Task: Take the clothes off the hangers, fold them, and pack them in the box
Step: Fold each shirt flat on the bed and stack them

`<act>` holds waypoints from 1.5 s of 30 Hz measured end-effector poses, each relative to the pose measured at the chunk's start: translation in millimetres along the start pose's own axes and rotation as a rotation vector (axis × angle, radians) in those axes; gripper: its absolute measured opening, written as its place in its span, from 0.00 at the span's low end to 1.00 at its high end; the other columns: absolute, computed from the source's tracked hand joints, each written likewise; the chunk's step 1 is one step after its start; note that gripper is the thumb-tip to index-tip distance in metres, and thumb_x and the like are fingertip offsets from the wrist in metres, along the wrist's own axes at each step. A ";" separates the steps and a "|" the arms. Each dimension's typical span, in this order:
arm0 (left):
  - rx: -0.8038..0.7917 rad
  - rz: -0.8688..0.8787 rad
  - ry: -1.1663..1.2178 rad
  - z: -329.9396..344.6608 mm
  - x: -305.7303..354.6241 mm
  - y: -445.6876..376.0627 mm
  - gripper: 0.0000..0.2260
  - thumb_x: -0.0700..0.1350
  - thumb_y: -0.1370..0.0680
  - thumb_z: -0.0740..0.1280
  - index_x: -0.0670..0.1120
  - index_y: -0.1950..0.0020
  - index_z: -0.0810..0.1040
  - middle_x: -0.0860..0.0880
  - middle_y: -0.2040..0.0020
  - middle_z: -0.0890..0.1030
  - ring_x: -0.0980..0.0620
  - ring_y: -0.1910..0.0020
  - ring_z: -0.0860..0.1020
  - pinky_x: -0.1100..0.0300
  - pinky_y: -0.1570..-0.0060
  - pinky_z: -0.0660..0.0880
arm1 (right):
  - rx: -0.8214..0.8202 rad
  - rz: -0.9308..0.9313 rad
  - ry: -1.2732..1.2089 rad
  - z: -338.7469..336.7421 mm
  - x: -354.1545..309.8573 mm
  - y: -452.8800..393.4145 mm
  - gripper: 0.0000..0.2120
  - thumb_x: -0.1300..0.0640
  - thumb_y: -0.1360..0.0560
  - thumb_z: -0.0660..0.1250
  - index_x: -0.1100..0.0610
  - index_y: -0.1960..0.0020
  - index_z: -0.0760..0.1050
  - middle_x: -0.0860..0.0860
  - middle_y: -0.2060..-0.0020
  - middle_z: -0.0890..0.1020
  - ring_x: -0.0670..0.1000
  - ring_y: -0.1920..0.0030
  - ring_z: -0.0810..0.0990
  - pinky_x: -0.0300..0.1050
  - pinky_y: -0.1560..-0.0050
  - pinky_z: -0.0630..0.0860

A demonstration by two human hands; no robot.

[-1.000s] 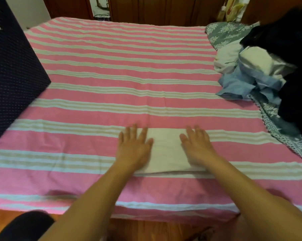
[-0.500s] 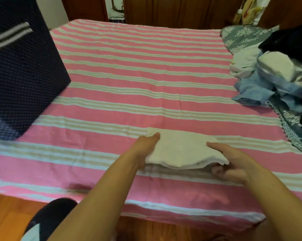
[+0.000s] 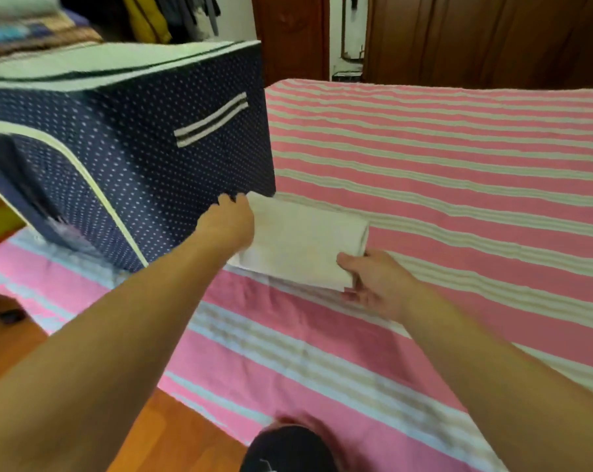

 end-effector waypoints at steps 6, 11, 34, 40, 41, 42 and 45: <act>-0.147 0.258 0.058 120.0 65.2 23.0 0.27 0.62 0.17 0.47 0.59 0.18 0.53 0.45 0.17 0.51 0.39 0.19 0.50 0.40 0.22 0.48 | 0.365 -0.156 0.588 -49.3 38.2 -21.0 0.07 0.62 0.24 0.62 0.51 0.52 0.75 0.55 0.61 0.84 0.60 0.59 0.84 0.56 0.55 0.82; -0.243 0.227 0.027 138.4 46.9 21.4 0.29 0.66 0.18 0.43 0.63 0.18 0.42 0.50 0.16 0.41 0.43 0.18 0.39 0.41 0.22 0.38 | 0.246 -0.126 0.420 -69.1 50.8 5.3 0.07 0.67 0.20 0.64 0.57 0.51 0.77 0.60 0.65 0.83 0.55 0.70 0.82 0.44 0.71 0.76; -0.503 1.080 -0.137 76.9 543.5 361.6 0.29 0.54 0.16 0.61 0.48 0.17 0.56 0.45 0.19 0.62 0.44 0.22 0.64 0.55 0.26 0.64 | 1.092 0.023 0.921 -542.3 18.5 512.1 0.07 0.58 0.20 0.64 0.51 0.46 0.80 0.51 0.45 0.78 0.54 0.47 0.79 0.50 0.46 0.76; -0.292 1.081 0.158 -25.2 614.2 356.2 0.22 0.50 0.17 0.64 0.48 0.23 0.68 0.44 0.27 0.74 0.43 0.30 0.74 0.55 0.33 0.70 | 1.313 -0.044 1.124 -628.5 -36.9 553.7 0.12 0.59 0.22 0.66 0.55 0.40 0.79 0.55 0.39 0.75 0.59 0.38 0.75 0.54 0.37 0.72; -0.261 1.100 0.174 -39.1 620.9 359.2 0.22 0.50 0.17 0.64 0.49 0.24 0.69 0.44 0.28 0.75 0.43 0.31 0.75 0.53 0.34 0.71 | 1.330 -0.037 1.189 -640.8 -46.8 551.0 0.14 0.57 0.22 0.66 0.55 0.37 0.77 0.56 0.37 0.74 0.60 0.35 0.72 0.55 0.35 0.69; -0.228 1.119 0.165 -50.4 625.9 362.4 0.22 0.51 0.17 0.64 0.50 0.24 0.69 0.45 0.29 0.75 0.43 0.32 0.75 0.51 0.34 0.72 | 1.355 -0.038 1.218 -654.6 -56.6 547.6 0.15 0.54 0.21 0.65 0.55 0.35 0.76 0.57 0.36 0.73 0.61 0.34 0.69 0.56 0.33 0.67; -0.136 1.179 0.078 -74.7 633.6 370.0 0.20 0.54 0.18 0.62 0.56 0.25 0.69 0.49 0.28 0.72 0.44 0.34 0.75 0.47 0.37 0.75 | 1.507 -0.030 1.124 -703.8 -90.1 541.7 0.16 0.53 0.18 0.58 0.55 0.34 0.76 0.58 0.37 0.75 0.61 0.35 0.70 0.56 0.34 0.67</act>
Point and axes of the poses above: each hand's wrist, its own y-axis away from the middle knuckle, its own z-axis out of the palm, x = y × z, the point moved 9 cm from there along -y, towards the middle knuckle
